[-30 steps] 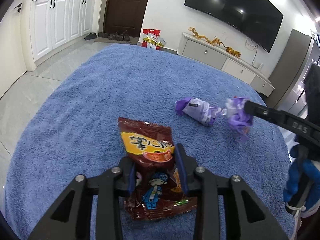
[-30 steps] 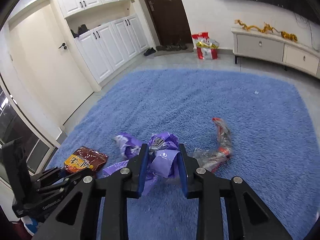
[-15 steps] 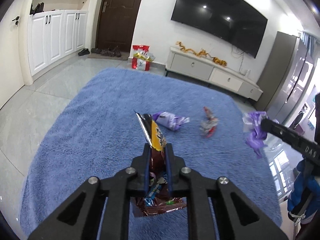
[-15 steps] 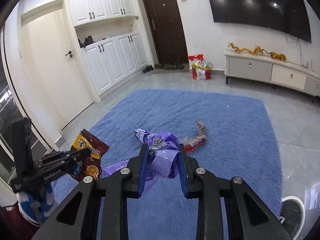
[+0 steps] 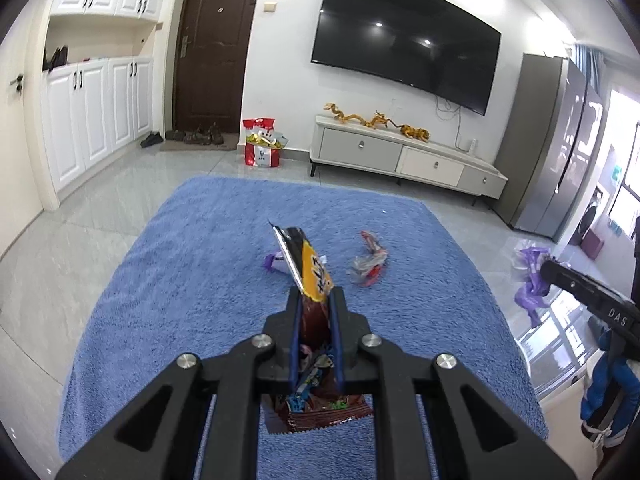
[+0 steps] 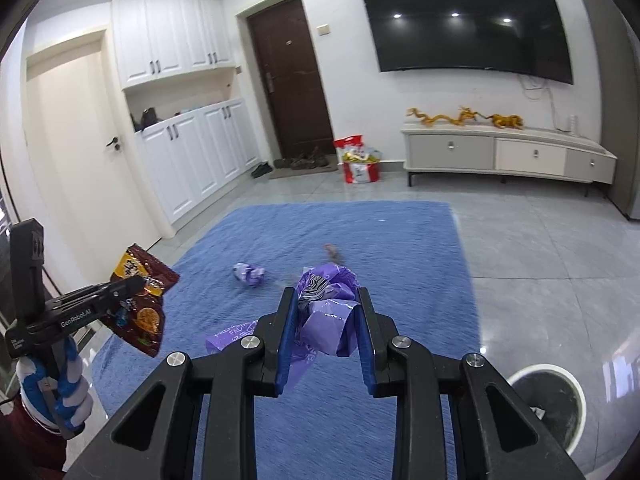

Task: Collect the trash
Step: 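Carry snack bag and purple wrapper to the white bin and open both tools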

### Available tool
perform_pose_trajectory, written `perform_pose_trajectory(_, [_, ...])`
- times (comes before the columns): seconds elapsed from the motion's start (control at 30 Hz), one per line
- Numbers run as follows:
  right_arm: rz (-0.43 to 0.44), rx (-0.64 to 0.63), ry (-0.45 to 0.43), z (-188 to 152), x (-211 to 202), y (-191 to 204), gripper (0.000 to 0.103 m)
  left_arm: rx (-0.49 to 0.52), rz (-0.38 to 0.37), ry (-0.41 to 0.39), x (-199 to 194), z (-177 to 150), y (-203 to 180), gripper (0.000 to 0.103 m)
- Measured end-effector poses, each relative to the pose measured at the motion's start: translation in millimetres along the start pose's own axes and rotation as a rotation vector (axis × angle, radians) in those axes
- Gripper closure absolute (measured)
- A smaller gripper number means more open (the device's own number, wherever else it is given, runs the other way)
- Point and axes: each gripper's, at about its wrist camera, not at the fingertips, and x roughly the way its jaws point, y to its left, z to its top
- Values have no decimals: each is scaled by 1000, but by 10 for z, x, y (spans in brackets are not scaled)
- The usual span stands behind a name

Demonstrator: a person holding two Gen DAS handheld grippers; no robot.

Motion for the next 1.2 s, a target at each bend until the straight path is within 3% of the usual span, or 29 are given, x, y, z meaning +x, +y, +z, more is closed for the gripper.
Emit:
perform_pose_trajectory(0.47, [-83, 99, -42, -292, -340, -646, 75, 169, 22, 23, 140, 20, -784, 91])
perform_pose_trajectory(0.8, [-155, 208, -60, -530, -499, -1217, 75, 290, -6, 53, 380, 20, -1331, 91])
perform_pose_trajectory(0.97, [-203, 264, -65, -663, -591, -1529, 75, 360, -52, 72, 544, 21, -1688, 91])
perform_pose_trajectory(1.2, [-295, 336, -58, -873, -679, -1935, 75, 474, -211, 135, 862, -8, -2499, 91])
